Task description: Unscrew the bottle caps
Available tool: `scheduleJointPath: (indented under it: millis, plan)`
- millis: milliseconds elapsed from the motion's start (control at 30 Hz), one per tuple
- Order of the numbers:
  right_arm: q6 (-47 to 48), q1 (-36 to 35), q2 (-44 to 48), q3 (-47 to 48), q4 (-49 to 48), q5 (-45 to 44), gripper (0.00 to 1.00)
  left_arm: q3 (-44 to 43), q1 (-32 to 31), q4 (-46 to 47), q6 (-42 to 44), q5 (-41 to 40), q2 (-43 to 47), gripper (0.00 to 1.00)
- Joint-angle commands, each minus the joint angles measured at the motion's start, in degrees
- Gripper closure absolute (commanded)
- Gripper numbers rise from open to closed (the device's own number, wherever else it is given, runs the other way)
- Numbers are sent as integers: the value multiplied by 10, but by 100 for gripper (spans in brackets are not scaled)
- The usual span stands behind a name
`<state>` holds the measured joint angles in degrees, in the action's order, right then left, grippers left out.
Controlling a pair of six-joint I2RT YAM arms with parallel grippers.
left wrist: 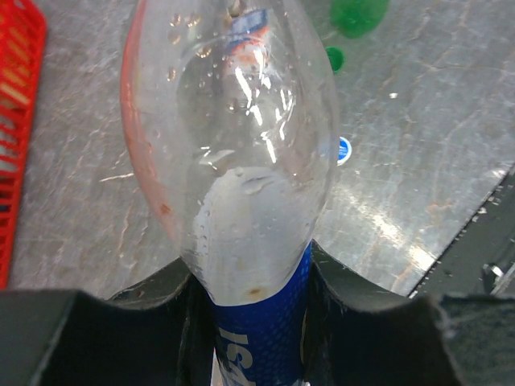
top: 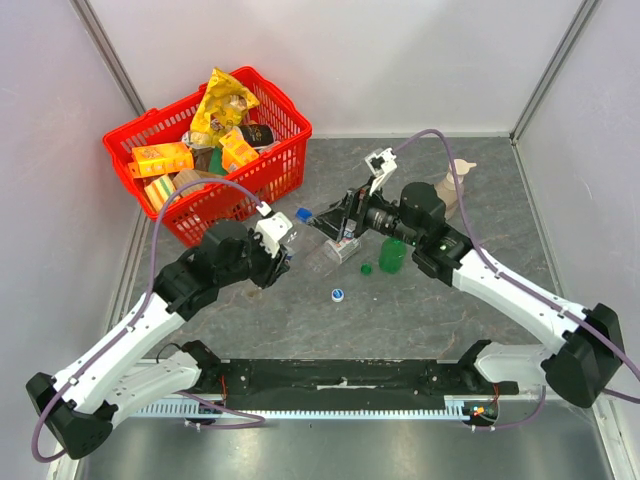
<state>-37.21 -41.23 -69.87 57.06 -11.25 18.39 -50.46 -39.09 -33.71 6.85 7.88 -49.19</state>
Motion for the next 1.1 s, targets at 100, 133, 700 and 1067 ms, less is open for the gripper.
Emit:
scheduleJointPath:
  millis: [100,133,700,1067]
  plan:
    - [-86,6,-45,22,-24,-11,4,4,1,25,-12,-77,-5,98]
    - [-93,6,-52,19,-37,-3,5,4,1,25,-14,-77,-6,98]
    - [-175,5,-132,25,-140,56,41,6,1,25,-15,-68,-20,98]
    - [-195,7,-143,27,-164,71,40,6,1,23,-14,-59,-28,98]
